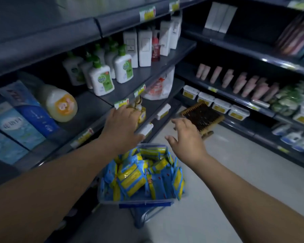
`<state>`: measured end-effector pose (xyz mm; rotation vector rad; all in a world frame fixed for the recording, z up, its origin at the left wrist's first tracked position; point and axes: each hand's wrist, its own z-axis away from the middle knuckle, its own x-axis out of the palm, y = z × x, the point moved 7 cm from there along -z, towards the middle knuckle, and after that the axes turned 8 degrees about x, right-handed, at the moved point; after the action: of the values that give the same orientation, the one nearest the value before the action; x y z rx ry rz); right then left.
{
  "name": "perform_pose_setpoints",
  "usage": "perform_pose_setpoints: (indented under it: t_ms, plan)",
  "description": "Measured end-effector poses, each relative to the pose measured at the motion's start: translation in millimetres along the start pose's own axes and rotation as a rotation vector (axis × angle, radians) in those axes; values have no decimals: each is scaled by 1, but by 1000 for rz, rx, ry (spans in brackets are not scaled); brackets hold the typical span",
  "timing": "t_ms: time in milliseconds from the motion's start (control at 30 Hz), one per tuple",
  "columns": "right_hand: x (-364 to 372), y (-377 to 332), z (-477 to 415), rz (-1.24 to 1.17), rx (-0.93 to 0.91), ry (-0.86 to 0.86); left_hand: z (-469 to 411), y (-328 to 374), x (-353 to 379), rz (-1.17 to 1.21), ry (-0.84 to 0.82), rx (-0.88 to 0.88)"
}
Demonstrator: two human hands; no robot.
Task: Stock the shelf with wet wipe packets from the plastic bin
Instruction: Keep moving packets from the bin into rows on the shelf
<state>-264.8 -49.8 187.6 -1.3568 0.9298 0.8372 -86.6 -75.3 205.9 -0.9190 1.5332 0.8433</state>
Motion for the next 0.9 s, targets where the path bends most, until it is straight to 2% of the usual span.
perform_pose_setpoints:
  t_ms: [433,667,900]
  plan:
    - [120,143,34,-64,295,-253,-17,83,182,185,-355,118]
    - [206,174,57,-134,407,-366,3,94,279,320,-493,123]
    - [260,190,74,-130,482,-335,26,90,354,305,-661,90]
